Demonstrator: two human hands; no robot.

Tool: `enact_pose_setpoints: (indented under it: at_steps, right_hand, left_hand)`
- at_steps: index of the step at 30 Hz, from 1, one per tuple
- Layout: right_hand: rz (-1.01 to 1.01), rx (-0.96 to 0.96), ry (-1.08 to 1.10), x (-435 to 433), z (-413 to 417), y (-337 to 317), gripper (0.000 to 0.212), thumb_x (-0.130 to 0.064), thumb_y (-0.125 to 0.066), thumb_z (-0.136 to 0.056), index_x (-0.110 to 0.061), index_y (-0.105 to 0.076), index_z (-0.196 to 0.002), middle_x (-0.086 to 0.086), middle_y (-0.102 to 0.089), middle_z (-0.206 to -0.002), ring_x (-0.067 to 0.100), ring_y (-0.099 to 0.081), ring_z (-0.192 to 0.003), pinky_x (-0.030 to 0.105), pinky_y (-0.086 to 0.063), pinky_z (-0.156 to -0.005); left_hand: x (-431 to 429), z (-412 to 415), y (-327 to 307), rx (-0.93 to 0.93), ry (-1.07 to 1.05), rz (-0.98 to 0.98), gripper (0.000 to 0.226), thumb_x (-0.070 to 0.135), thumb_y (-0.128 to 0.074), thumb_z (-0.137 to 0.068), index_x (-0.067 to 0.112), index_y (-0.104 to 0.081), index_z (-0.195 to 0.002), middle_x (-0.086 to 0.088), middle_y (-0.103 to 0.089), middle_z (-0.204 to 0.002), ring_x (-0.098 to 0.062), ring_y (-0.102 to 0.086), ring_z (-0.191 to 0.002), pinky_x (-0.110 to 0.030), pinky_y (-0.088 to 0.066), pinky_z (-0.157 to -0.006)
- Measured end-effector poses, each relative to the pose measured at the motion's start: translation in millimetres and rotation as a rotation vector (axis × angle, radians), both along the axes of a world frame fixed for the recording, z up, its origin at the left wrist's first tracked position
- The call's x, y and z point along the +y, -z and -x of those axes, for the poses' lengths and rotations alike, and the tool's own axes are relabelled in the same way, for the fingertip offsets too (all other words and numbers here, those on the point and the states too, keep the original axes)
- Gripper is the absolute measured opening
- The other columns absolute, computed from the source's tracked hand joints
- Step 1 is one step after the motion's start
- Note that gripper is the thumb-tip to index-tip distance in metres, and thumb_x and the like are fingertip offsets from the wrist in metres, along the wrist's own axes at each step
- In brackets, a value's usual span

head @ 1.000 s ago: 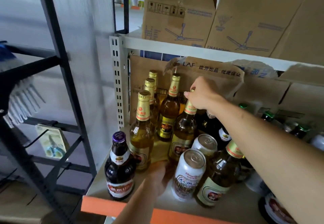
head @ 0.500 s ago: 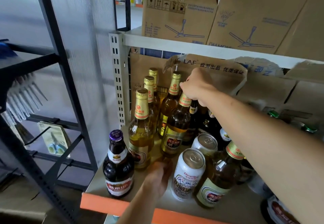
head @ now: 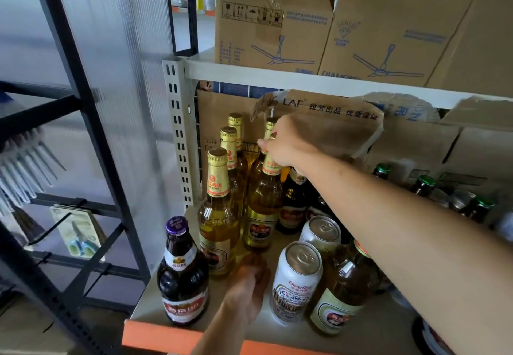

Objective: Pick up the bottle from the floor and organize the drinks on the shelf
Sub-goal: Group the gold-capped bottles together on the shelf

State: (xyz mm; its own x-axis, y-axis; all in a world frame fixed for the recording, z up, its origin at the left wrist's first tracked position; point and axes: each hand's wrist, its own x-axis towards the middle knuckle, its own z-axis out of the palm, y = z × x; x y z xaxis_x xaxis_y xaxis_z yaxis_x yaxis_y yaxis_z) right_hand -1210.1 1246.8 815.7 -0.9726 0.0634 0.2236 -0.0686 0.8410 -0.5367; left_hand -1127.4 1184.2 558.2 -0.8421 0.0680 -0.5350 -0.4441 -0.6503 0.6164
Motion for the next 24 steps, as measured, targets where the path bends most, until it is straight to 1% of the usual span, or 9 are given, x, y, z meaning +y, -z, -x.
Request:
enact_pose_setpoints:
  at_steps: [3, 6, 9, 12, 15, 17, 19, 22, 24]
  right_hand:
    - [-0.094, -0.019, -0.055, -3, -4, -5, 0.05, -0.036, -0.065, -0.089, -0.003, -0.054, -0.125, 0.007, -0.055, -0.095, 0.021, -0.055, -0.083, 0.026, -0.044, -0.059]
    - [-0.09, -0.073, -0.099, 2, -11, -11, 0.042, -0.035, -0.062, -0.092, -0.003, -0.057, -0.118, 0.006, -0.058, -0.097, 0.02, -0.055, -0.083, 0.027, -0.046, -0.062]
    - [-0.06, -0.093, -0.142, 16, -25, -26, 0.027, -0.03, -0.061, -0.093, -0.005, -0.06, -0.104, 0.009, -0.062, -0.094, 0.023, -0.058, -0.085, 0.028, -0.04, -0.057]
    - [-0.087, -0.072, -0.156, 42, -55, -45, 0.03, -0.033, -0.062, -0.092, -0.003, -0.064, -0.094, 0.016, -0.064, -0.089, 0.029, -0.061, -0.087, 0.033, -0.047, -0.066]
    - [-0.049, -0.045, -0.148, 81, -91, -50, 0.044, -0.041, -0.062, -0.089, 0.001, -0.069, -0.095, 0.028, -0.067, -0.098, 0.037, -0.066, -0.082, 0.047, -0.053, -0.079]
    - [0.038, -0.044, -0.148, 105, -116, -44, 0.034, -0.046, -0.064, -0.086, -0.013, -0.072, -0.088, 0.016, -0.072, -0.088, 0.03, -0.069, -0.084, 0.053, -0.055, -0.081]
    - [0.139, -0.059, -0.17, 126, -136, -33, 0.027, -0.049, -0.068, -0.081, -0.022, -0.072, -0.086, -0.002, -0.074, -0.081, 0.022, -0.069, -0.081, 0.048, -0.057, -0.076]
    - [0.251, -0.144, -0.237, 146, -154, -9, 0.032, -0.051, -0.073, -0.072, -0.029, -0.071, -0.095, -0.012, -0.073, -0.086, 0.01, -0.069, -0.077, 0.04, -0.054, -0.06]
    - [0.291, -0.136, -0.268, 152, -156, 10, 0.027, -0.042, -0.074, -0.076, -0.031, -0.068, -0.099, -0.011, -0.072, -0.089, 0.004, -0.067, -0.081, 0.037, -0.055, -0.068]
  left_hand:
    - [-3, -2, -5, -0.007, 0.02, 0.007, 0.048, -0.013, -0.035, -0.088, 0.004, -0.053, -0.129, -0.022, -0.056, -0.131, -0.037, -0.048, -0.127, -0.048, -0.038, -0.108]
    - [-4, -9, -12, -0.012, 0.052, 0.019, 0.049, -0.014, -0.035, -0.09, 0.003, -0.046, -0.135, -0.019, -0.051, -0.137, -0.032, -0.047, -0.129, -0.045, -0.035, -0.111]
    - [-7, -20, -16, -0.021, 0.07, 0.054, 0.043, -0.012, -0.039, -0.091, 0.005, -0.049, -0.129, -0.019, -0.057, -0.13, -0.031, -0.051, -0.124, -0.043, -0.037, -0.109]
    - [-13, -34, -19, -0.019, 0.059, 0.086, 0.035, -0.01, -0.043, -0.09, 0.003, -0.056, -0.12, -0.018, -0.064, -0.119, -0.029, -0.057, -0.117, -0.039, -0.043, -0.103]
    - [-21, -55, -24, 0.022, 0.057, 0.152, 0.027, -0.009, -0.044, -0.09, 0.001, -0.061, -0.109, -0.011, -0.074, -0.096, -0.023, -0.065, -0.099, -0.032, -0.05, -0.083]
    - [-25, -70, -28, 0.033, 0.055, 0.2, 0.023, -0.007, -0.043, -0.091, 0.001, -0.063, -0.101, -0.013, -0.074, -0.088, -0.023, -0.066, -0.092, -0.03, -0.051, -0.079]
    - [-25, -83, -32, 0.023, 0.028, 0.241, 0.023, -0.008, -0.041, -0.091, -0.001, -0.062, -0.096, -0.019, -0.071, -0.087, -0.027, -0.065, -0.085, -0.031, -0.052, -0.077]
    - [-22, -100, -38, 0.025, 0.0, 0.282, 0.024, -0.01, -0.038, -0.091, -0.003, -0.061, -0.088, -0.019, -0.066, -0.073, -0.027, -0.061, -0.069, -0.027, -0.056, -0.06]
    - [-19, -109, -41, 0.038, 0.039, 0.327, 0.026, -0.008, -0.038, -0.091, -0.002, -0.062, -0.084, -0.015, -0.066, -0.064, -0.023, -0.061, -0.06, -0.024, -0.054, -0.051]
